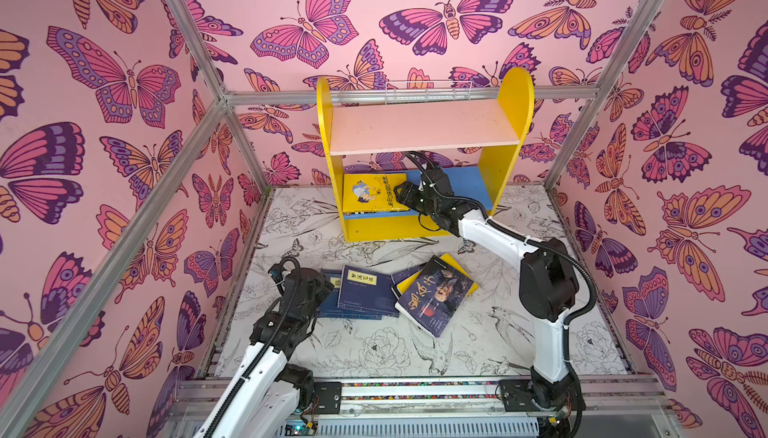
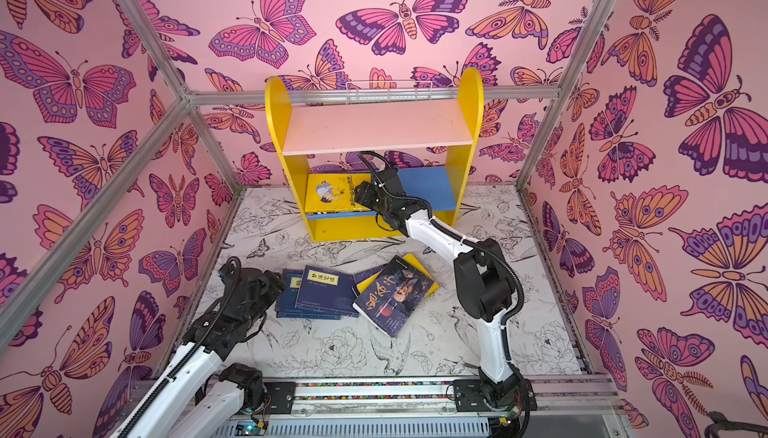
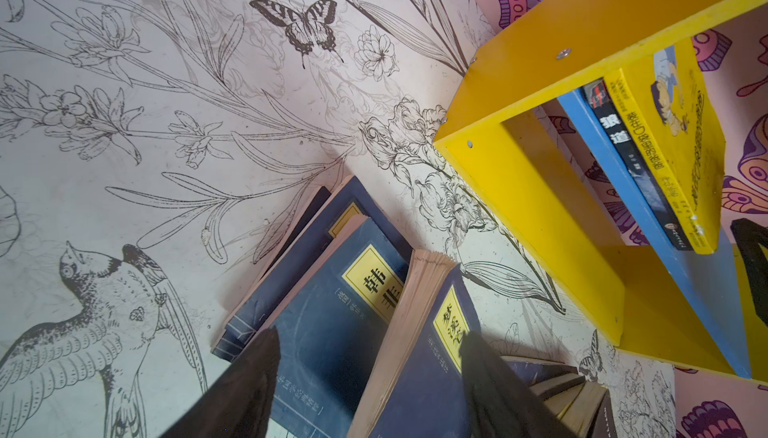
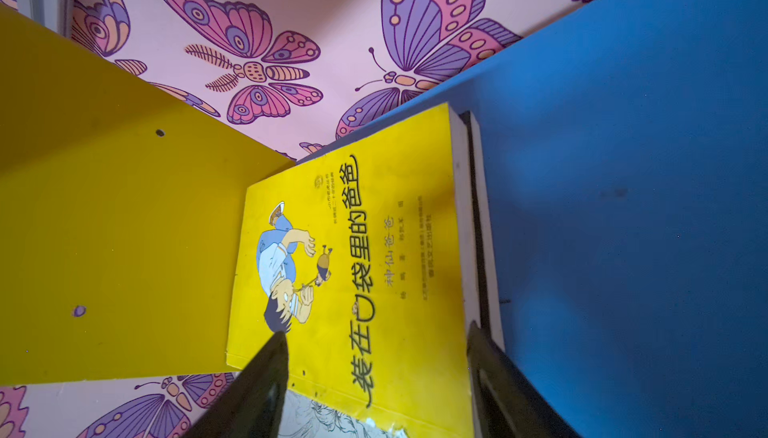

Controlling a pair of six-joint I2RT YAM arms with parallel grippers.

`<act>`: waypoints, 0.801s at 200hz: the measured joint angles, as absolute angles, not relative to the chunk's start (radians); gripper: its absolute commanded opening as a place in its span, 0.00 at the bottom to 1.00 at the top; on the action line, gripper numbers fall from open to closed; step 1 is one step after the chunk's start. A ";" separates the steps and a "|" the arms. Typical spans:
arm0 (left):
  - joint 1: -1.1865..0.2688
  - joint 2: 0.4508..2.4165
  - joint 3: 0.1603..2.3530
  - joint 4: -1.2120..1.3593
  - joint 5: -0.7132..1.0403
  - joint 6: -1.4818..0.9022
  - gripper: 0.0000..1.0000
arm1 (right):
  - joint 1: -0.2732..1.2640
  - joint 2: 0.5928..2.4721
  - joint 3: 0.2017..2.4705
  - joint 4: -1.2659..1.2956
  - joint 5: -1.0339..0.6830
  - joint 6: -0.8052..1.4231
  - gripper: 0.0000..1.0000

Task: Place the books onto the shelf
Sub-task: 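Release the yellow book and bring both grippers back over the book pile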

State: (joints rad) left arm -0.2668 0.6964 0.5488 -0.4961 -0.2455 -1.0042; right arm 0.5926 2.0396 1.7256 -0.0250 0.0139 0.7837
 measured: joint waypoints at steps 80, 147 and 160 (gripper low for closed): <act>-0.267 0.728 0.555 -0.487 -0.204 -0.933 0.71 | 0.593 1.964 1.597 -0.084 0.033 0.534 0.67; -0.312 0.887 0.653 -0.308 0.060 -0.656 0.74 | 0.565 1.536 1.127 -0.152 0.082 0.551 0.67; -0.356 0.948 0.670 -0.257 0.127 -0.611 0.74 | 0.540 1.465 1.045 -0.185 0.090 0.605 0.67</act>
State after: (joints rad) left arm -0.3565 0.9478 0.6701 -0.2565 0.1272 -0.6106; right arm 0.5400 1.4651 1.0451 -0.1852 0.0902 0.6048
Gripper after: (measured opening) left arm 0.733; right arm 0.671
